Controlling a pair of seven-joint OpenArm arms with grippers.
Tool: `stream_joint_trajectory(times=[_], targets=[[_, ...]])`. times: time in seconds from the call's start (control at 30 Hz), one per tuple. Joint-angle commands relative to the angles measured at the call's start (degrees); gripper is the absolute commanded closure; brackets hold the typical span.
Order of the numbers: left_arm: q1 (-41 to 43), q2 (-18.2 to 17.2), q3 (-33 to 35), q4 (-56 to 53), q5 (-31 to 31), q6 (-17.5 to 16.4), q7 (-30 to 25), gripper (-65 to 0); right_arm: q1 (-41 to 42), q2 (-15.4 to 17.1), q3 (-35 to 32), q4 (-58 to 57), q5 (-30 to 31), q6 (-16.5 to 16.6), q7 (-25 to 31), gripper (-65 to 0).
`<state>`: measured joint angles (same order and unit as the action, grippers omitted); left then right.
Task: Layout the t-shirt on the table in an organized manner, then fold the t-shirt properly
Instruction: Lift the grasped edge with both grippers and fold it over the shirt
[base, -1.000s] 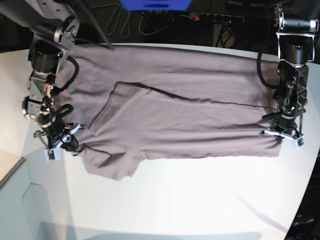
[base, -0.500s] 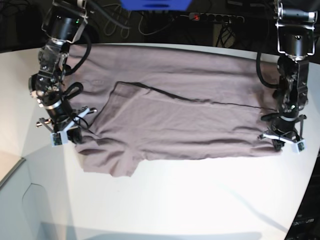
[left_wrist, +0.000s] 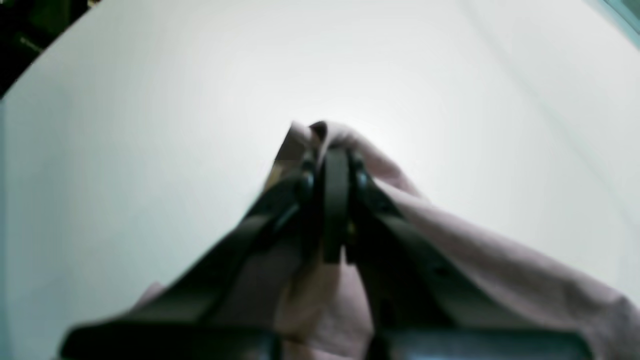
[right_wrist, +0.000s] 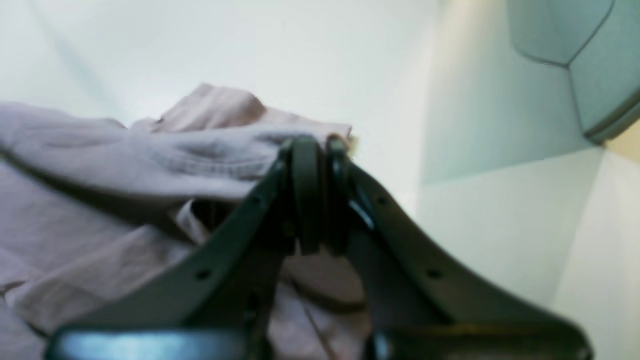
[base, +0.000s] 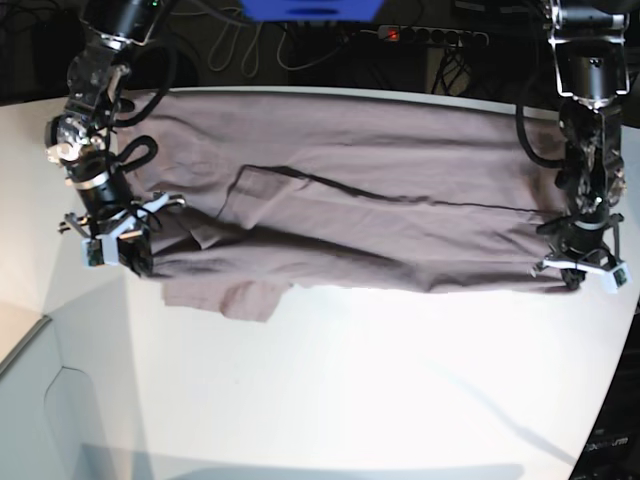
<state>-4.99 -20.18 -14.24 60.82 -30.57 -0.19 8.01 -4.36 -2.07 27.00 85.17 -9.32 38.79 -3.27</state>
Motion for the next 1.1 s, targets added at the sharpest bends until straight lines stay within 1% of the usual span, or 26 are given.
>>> stream_joint_trajectory(times=[0.0, 0.17, 0.23, 0.37, 0.53, 0.7, 0.8, 0.87, 1.07], targets=[[-0.2, -1.0, -0.4, 2.1, -0.1, -0.1, -1.5, 0.0, -0.2, 0.4, 0.2, 1.8, 2.3, 0.9, 1.8, 0.0], [2.2, -1.0, -0.5, 5.7, -0.1, -0.1, -1.5, 0.0, -3.1, 0.4, 1.6, 2.7, 5.4, 0.9, 1.9, 0.0], [3.5, -1.0, -1.7, 6.2, -0.2, -0.1, -1.6, 0.0, -4.3, 0.9, 2.0, 2.8, 6.1, 0.9, 2.0, 0.0], [5.8, 1.2, -5.5, 7.9, -0.2, -0.2, -1.6, 0.0, -5.9, 1.5, 4.1, 2.7, 8.5, 0.9, 2.0, 0.0], [8.8, 2.6, -8.9, 10.3, -0.2, -0.2, -1.6, 0.0, -7.8, 2.0, 4.2, 2.5, 8.5, 0.9, 2.0, 0.0], [11.8, 2.8, -8.9, 10.2, -0.2, -0.2, -1.6, 0.0, -9.5, 2.0, 4.2, 2.2, 8.5, 1.0, 2.0, 0.0], [12.8, 4.6, -8.9, 9.9, -0.2, -0.2, -1.6, 0.0, -10.8, 2.0, 4.0, 2.2, 8.5, 1.0, 2.0, 0.0], [13.7, 5.0, -8.9, 9.9, -0.2, -0.2, -1.6, 0.0, -11.0, 2.0, 4.0, 2.1, 8.3, 1.0, 2.0, 0.0], [15.7, 5.1, -8.9, 9.8, -0.2, -0.2, -1.5, 0.0, -12.2, 2.8, 3.9, -0.3, 8.3, 1.1, 1.9, 0.0]])
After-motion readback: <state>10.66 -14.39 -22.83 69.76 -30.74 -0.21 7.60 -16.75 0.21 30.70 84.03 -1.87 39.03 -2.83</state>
